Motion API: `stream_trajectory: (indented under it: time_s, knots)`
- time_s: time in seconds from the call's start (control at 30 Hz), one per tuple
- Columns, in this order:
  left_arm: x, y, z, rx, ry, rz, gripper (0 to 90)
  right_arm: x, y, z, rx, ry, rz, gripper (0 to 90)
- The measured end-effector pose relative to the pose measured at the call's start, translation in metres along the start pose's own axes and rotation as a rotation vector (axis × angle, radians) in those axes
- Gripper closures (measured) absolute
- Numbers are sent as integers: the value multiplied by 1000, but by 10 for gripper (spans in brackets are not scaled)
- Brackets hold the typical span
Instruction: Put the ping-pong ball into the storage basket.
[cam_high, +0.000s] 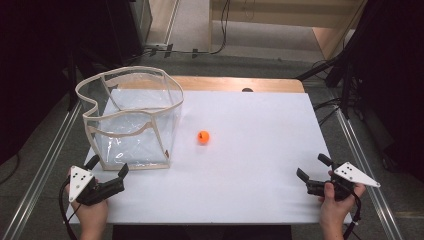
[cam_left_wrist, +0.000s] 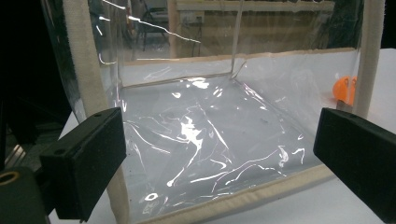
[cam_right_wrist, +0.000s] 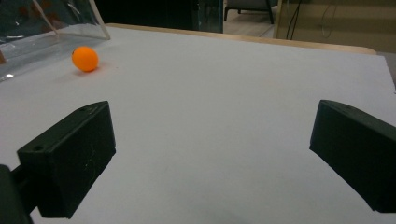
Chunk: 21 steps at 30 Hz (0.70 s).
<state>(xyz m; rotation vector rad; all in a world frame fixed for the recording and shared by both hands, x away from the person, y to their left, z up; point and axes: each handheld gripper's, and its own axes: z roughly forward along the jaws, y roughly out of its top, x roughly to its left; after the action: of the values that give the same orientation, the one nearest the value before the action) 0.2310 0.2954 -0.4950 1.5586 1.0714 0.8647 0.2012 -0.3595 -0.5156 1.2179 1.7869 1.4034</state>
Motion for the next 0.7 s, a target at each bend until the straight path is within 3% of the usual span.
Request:
stream_trajectory:
  time_s: [0.2, 0.27, 0.3, 0.47, 0.53, 0.6, 0.67, 0.7]
  knots:
    - [0, -1, 0, -2, -2, -2, 30, 2, 4, 6, -24, 34, -12, 0]
    - [-1, -1, -1, -4, -3, -1, 30, 4, 9, 7, -24, 52, -13, 116]
    - [-1, -1, -1, -1, -6, 4, 30, 5, 12, 7, -17, 62, -9, 123]
    - [-3, -2, -1, 3, -6, 15, 30, 12, 24, 10, 7, 81, -23, 87]
    - [-4, -2, -1, 9, -6, 24, 30, 14, 30, 14, 24, 131, -40, 85]
    - [-5, -2, -1, 9, -6, 31, 30, 15, 32, 15, 29, 145, -41, 79]
    - [-5, -2, -2, 10, -11, 35, 30, 15, 37, 22, 38, 200, -40, 0]
    - [-5, -2, -2, 10, -11, 35, 30, 16, 38, 23, 41, 204, -38, 0]
